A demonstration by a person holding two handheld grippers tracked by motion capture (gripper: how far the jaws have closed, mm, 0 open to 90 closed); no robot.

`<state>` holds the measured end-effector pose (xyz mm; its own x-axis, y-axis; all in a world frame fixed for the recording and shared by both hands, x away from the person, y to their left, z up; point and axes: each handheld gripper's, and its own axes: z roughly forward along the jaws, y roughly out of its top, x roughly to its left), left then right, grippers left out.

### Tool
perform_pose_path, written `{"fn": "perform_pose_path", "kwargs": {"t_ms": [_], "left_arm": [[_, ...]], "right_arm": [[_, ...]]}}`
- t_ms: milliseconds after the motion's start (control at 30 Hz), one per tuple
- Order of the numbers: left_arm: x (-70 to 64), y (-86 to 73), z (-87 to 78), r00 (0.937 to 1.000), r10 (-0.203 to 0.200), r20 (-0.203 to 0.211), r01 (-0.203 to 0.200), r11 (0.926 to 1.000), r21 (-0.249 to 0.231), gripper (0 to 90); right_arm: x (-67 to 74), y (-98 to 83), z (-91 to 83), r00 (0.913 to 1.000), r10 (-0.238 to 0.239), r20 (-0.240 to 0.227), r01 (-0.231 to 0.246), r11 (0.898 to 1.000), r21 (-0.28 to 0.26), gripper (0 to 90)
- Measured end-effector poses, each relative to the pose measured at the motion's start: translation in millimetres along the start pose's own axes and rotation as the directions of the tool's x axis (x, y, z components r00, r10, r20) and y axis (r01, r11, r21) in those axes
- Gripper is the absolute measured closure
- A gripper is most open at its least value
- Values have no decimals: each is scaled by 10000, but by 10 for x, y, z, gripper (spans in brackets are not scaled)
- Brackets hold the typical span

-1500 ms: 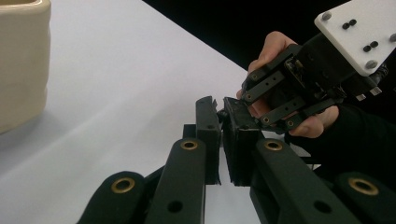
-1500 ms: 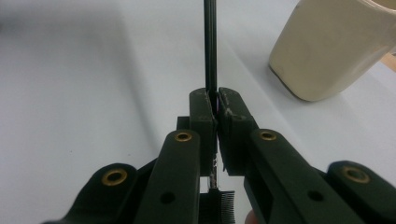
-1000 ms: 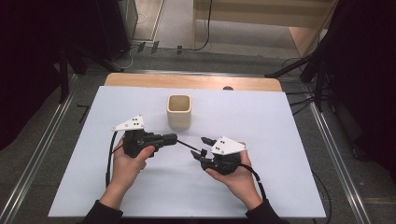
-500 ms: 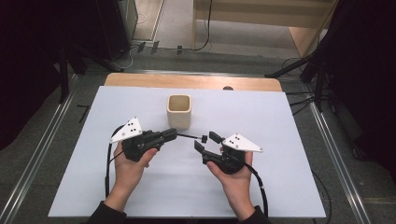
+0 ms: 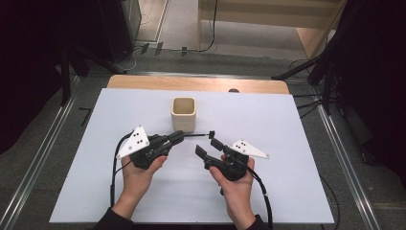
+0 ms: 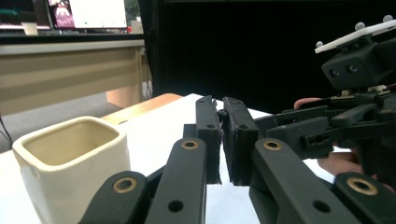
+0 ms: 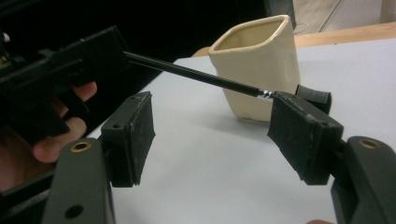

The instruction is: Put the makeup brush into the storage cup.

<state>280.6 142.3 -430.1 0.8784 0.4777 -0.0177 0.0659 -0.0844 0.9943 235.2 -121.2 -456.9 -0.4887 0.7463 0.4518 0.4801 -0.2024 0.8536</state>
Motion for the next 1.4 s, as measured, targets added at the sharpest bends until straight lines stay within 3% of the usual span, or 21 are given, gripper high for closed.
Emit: {"fn": "perform_pose_path", "kwargs": {"t_ms": [133, 167, 200, 267, 400, 500, 567, 600, 633, 667, 700, 867, 933, 967, 1000, 1033, 1067, 1233, 1267, 1367, 1400], "left_arm": [[-22, -18, 14, 9998, 152, -100, -153, 9998, -127, 865], [-28, -23, 16, 9997, 209, -133, -211, 9997, -146, 864], [-32, -29, 20, 9997, 224, -135, -227, 9995, -199, 864], [-45, -50, 35, 9990, 380, -220, -385, 9990, -231, 864], [-54, -74, 44, 9985, 471, -281, -480, 9982, -347, 864], [-46, -89, 46, 9990, 364, -255, -373, 9985, -390, 865], [-49, -93, 45, 9988, 389, -301, -401, 9984, -399, 865], [-50, -95, 44, 9988, 396, -298, -409, 9983, -413, 865], [-54, -96, 44, 9988, 398, -289, -411, 9982, -448, 864], [-59, -96, 45, 9988, 408, -288, -421, 9980, -480, 864], [-62, -96, 48, 9987, 413, -294, -427, 9978, -500, 864], [-83, -108, 64, 9982, 542, -274, -554, 9974, -466, 864], [-89, -110, 69, 9980, 585, -249, -596, 9970, -487, 865], [-95, -111, 71, 9977, 626, -240, -638, 9966, -517, 864], [-98, -111, 72, 9976, 652, -232, -663, 9964, -522, 864], [-105, -112, 77, 9976, 655, -217, -666, 9963, -539, 865], [-110, -113, 80, 9976, 659, -207, -669, 9963, -544, 864], [-147, -135, 108, 9971, 760, -110, -764, 9957, -515, 864], [-150, -138, 110, 9969, 780, -104, -784, 9958, -482, 865], [-167, -150, 122, 9963, 853, -78, -856, 9953, -451, 864], [-174, -153, 126, 9962, 867, -76, -869, 9952, -442, 864]], "right_arm": [[-25, -26, 11, 9983, 562, -139, -564, 9983, -156, 308], [-52, -46, 21, 9933, 1120, -296, -1126, 9935, -171, 291], [-52, -46, 21, 9933, 1120, -296, -1126, 9935, -171, 291], [-70, -62, 36, 9850, 1683, -379, -1687, 9856, -70, 265], [-67, -63, 40, 9791, 1985, -437, -1993, 9798, -147, 218], [-62, -58, 49, 9666, 2502, -557, -2512, 9679, -121, 177], [-74, -56, 64, 9502, 3062, -584, -3078, 9512, -204, 182], [-74, -56, 64, 9502, 3062, -584, -3078, 9512, -204, 182], [-86, -58, 71, 9420, 3273, -739, -3297, 9438, -225, 194], [-95, -61, 88, 9211, 3762, -999, -3796, 9250, -169, 210], [-95, -61, 88, 9211, 3762, -999, -3796, 9250, -169, 210], [-118, -52, 92, 8814, 4614, -1014, -4670, 8834, -390, 242], [-133, -46, 91, 8737, 4764, -988, -4818, 8753, -399, 259], [-150, -44, 105, 8561, 5064, -1036, -5108, 8594, -205, 260], [-150, -44, 105, 8561, 5064, -1036, -5108, 8594, -205, 260], [-157, -45, 107, 8500, 5166, -1034, -5206, 8537, -146, 261], [-168, -44, 114, 8362, 5388, -1018, -5426, 8399, -115, 264], [-185, -28, 117, 8239, 5569, -1053, -5625, 8261, -326, 281], [-198, -20, 111, 8160, 5691, -1013, -5742, 8183, -275, 286], [-243, -14, 104, 8079, 5819, -932, -5870, 8087, -384, 304], [-254, -13, 101, 8011, 5915, -912, -5962, 8020, -360, 308]]}}
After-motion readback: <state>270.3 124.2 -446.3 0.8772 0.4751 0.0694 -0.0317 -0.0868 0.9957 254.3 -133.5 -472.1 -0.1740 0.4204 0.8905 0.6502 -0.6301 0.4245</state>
